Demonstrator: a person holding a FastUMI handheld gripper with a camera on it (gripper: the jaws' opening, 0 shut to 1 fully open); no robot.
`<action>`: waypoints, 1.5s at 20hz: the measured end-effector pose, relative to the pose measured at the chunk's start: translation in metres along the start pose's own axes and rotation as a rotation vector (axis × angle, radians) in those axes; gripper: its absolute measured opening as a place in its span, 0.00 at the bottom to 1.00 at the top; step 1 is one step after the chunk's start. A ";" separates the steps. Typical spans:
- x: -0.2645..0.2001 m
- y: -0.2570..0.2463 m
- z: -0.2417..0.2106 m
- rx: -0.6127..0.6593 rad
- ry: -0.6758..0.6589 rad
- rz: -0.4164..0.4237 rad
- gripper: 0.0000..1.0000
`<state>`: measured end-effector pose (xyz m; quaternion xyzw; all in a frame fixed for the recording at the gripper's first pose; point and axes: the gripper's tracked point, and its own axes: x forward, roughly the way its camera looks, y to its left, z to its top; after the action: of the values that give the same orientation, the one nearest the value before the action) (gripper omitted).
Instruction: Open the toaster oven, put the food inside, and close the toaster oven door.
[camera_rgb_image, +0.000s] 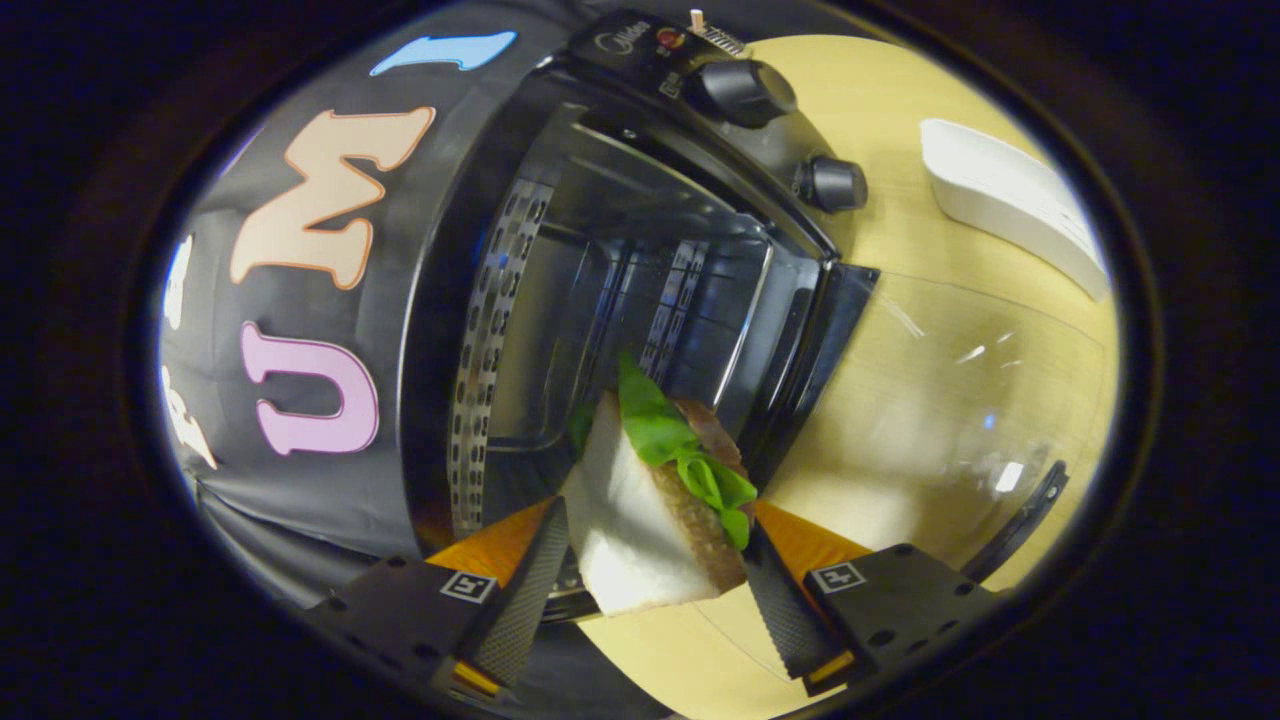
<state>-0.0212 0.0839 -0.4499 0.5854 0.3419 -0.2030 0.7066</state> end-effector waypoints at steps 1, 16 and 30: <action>-0.001 -0.002 0.000 0.038 0.002 -0.006 0.98; -0.015 0.006 0.003 0.361 0.034 0.084 0.97; -0.074 -0.011 0.018 0.186 0.027 0.082 0.97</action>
<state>-0.0754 0.0550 -0.4027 0.6645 0.3068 -0.1970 0.6523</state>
